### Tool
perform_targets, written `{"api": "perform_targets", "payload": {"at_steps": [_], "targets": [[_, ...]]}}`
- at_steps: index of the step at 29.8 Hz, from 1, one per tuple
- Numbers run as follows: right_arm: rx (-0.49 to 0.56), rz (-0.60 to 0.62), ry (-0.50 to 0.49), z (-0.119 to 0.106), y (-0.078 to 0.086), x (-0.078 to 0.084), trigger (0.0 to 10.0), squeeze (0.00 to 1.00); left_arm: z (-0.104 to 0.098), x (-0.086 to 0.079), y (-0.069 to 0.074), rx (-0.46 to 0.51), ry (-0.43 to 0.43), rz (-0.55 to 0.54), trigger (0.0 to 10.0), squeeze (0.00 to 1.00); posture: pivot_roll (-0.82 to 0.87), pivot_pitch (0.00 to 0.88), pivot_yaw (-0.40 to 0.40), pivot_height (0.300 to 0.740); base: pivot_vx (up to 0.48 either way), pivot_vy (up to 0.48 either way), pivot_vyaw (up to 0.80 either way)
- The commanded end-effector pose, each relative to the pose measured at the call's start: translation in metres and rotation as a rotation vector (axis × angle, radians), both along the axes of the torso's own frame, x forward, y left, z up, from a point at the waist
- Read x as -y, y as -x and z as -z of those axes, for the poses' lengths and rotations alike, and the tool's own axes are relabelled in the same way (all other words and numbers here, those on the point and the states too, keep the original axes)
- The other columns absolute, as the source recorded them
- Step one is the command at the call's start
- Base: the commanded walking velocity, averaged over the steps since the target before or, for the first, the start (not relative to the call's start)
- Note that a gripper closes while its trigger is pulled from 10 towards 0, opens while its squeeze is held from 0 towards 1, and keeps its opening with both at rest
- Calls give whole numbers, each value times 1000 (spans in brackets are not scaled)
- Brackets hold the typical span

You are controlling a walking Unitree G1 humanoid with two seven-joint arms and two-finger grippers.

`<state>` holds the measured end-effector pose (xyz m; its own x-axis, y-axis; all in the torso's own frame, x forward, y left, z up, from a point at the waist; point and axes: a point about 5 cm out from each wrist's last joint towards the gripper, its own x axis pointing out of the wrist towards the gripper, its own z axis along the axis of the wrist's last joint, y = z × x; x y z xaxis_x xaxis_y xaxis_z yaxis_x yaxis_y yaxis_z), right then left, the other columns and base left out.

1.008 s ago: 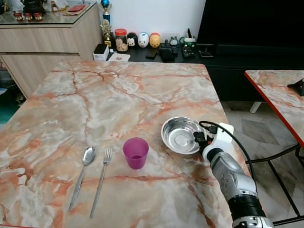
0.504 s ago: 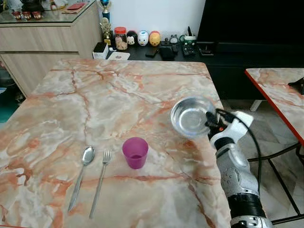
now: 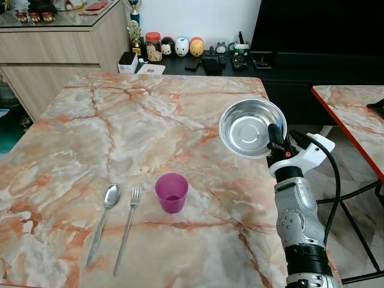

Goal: Setting the table

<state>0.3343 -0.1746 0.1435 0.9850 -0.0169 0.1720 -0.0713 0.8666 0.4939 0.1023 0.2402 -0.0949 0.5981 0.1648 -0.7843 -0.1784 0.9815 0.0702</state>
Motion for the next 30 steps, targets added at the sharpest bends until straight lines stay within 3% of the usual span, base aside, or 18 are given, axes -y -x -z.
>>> {"api": "perform_targets", "payload": {"at_steps": [1,30], "targets": [[33,2,-1,-7,-1,1,10000,0,2,0,4,-13,15,-11,10000,0,-31,0,-4,732,-259,0,0],[26,3,17,-8,-3,1,10000,0,1,3,-2,-3,21,-29,10000,0,-30,0,-8,732,-258,0,0]]}}
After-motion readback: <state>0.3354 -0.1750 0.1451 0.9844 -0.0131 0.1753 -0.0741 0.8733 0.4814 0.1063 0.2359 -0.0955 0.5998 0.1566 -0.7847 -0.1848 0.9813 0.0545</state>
